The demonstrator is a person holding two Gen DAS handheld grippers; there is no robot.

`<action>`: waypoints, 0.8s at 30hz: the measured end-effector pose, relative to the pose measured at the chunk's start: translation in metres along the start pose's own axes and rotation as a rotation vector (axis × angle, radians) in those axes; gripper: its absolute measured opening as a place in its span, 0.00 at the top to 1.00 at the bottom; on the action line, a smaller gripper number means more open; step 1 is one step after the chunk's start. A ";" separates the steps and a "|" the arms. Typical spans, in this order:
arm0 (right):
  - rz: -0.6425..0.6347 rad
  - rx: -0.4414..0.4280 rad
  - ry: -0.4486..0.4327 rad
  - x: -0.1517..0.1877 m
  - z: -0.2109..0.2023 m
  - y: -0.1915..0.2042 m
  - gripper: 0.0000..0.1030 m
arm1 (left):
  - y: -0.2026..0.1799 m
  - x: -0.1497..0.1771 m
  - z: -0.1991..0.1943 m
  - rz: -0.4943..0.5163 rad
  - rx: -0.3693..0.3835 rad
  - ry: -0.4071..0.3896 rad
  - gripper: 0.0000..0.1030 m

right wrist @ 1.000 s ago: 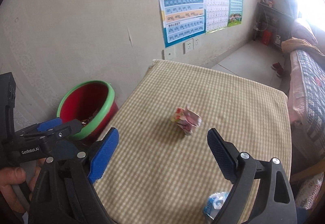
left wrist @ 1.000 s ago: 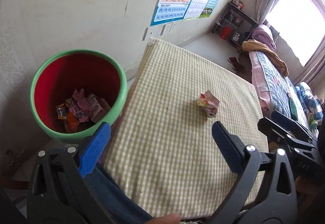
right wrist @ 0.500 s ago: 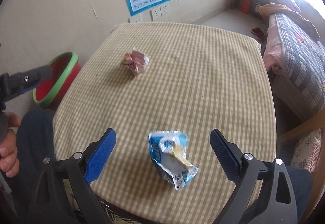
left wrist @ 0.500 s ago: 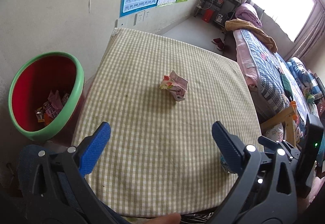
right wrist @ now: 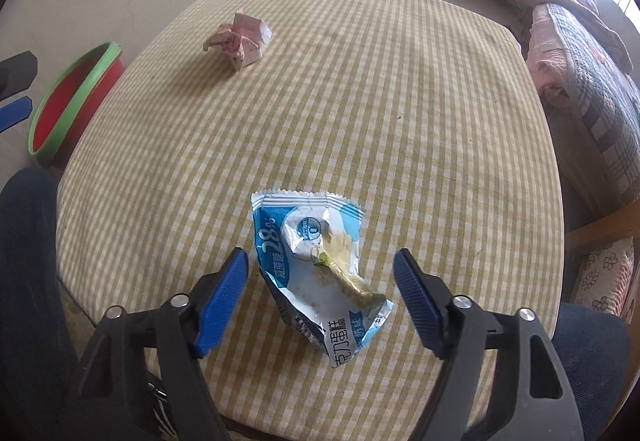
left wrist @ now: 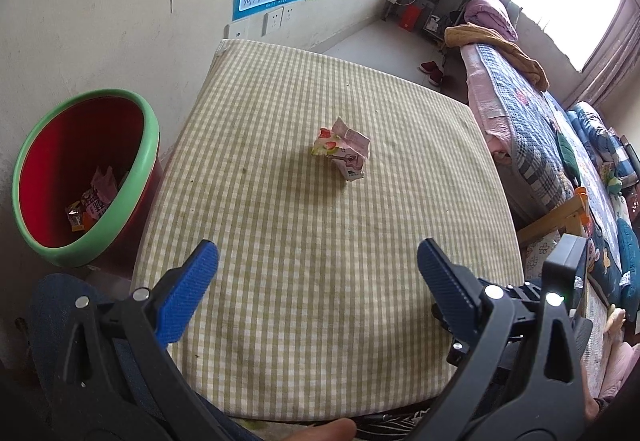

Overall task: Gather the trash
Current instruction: 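Grasp the blue-white wrapper with the right tool while the left tool grasps the pink wrapper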

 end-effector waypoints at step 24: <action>0.062 -0.035 -0.145 -0.060 -0.005 -0.022 0.64 | -0.020 -0.012 0.047 0.043 0.041 0.047 0.05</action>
Point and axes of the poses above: each gripper's, at about its wrist camera, not at the fingertips, and z roughly the way its jaws point, y to its left, x to its underside, the point moved 1 cm from there along z, roughly the way its jaws point, and after that the axes turned 13 degrees about -y, right-handed, at the moved point
